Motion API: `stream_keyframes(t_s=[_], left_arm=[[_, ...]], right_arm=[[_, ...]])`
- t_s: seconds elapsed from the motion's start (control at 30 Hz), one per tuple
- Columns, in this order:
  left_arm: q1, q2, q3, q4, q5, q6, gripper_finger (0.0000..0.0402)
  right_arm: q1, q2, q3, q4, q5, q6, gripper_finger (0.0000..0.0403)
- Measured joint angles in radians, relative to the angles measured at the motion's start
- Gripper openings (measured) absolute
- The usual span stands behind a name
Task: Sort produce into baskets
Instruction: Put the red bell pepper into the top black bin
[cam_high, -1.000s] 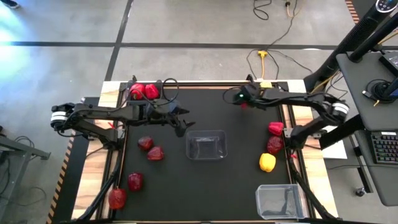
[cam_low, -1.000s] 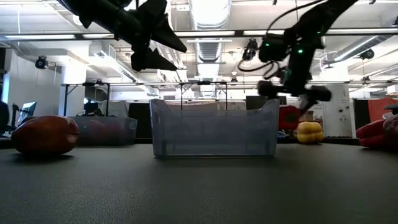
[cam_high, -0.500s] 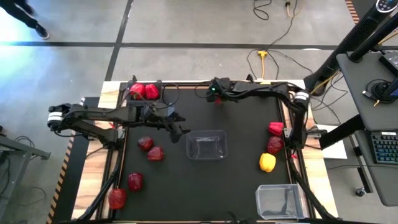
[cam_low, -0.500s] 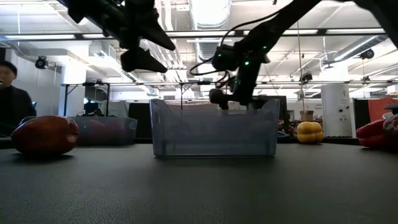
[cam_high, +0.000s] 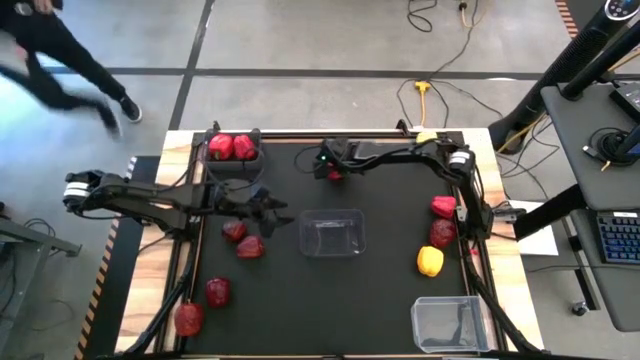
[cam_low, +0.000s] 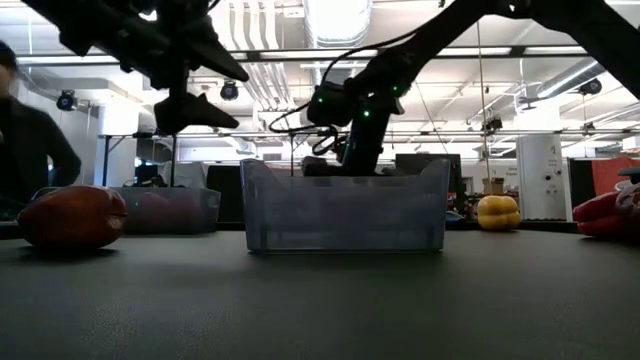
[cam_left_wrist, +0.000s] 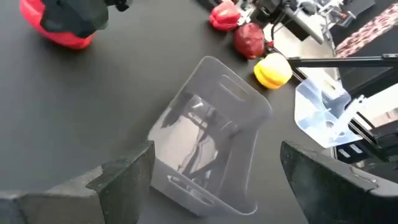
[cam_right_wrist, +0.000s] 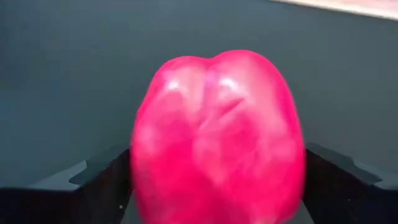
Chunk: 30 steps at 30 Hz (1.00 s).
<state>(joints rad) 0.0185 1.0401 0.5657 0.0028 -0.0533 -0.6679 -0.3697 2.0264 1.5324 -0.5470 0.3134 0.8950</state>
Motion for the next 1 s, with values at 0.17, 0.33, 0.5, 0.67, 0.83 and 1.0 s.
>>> stream_keyframes(t_s=[0.17,0.33,0.5,0.67,0.83,1.0], left_arm=[[-0.001,0.002,-0.022,0.026,-0.013,0.0,0.0329],[0.0,0.013,-0.022,0.069,-0.101,-0.004,0.0329],[0.001,0.05,-0.017,0.101,-0.233,-0.004,0.033],[0.005,0.109,0.001,0.107,-0.277,-0.064,0.0346],[0.034,0.216,0.045,0.141,-0.363,-0.109,0.0373],[0.073,0.373,0.161,0.149,-0.441,-0.109,0.0382]], right_arm=[[0.023,-0.053,0.006,0.001,-0.021,-0.03,0.0378],[0.025,-0.099,0.006,-0.012,-0.114,-0.041,0.0379],[0.025,-0.133,0.006,-0.024,-0.161,-0.076,0.0379],[0.02,-0.16,0.01,-0.022,-0.204,-0.148,0.0379],[0.008,-0.197,0.013,-0.055,-0.261,-0.306,0.038],[-0.004,-0.315,0.015,-0.136,-0.219,-0.477,0.038]])
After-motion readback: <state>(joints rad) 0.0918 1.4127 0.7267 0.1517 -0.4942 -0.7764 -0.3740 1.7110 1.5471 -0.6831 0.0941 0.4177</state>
